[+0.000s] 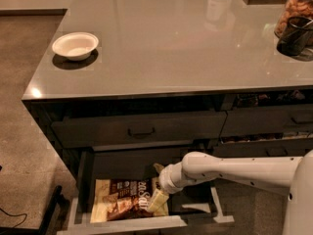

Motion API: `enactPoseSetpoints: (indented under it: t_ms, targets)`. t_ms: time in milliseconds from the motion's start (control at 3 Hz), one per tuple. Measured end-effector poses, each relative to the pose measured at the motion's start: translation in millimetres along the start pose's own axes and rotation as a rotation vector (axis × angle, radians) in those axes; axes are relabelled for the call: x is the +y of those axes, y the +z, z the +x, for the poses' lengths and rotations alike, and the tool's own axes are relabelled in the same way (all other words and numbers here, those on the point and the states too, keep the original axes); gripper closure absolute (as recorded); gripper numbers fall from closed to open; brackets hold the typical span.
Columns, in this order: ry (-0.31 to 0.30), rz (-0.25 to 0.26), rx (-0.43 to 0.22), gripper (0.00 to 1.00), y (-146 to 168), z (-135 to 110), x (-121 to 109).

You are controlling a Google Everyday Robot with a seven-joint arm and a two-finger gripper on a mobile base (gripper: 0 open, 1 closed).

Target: Pick brown chip bag from middle drawer and place on counter

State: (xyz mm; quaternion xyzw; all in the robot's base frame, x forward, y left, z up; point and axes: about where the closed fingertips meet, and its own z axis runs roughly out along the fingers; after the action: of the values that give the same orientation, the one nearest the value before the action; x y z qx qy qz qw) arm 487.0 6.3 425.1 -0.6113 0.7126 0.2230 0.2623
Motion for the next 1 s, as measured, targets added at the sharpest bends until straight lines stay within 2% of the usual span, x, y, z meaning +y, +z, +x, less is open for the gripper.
enactPoseSetpoints:
  t_ms: [333, 1000]
  targets:
    - [0.002, -0.007, -0.045, 0.03, 15, 6, -1]
    - [0.016, -0.043, -0.094, 0.04, 44, 22, 9]
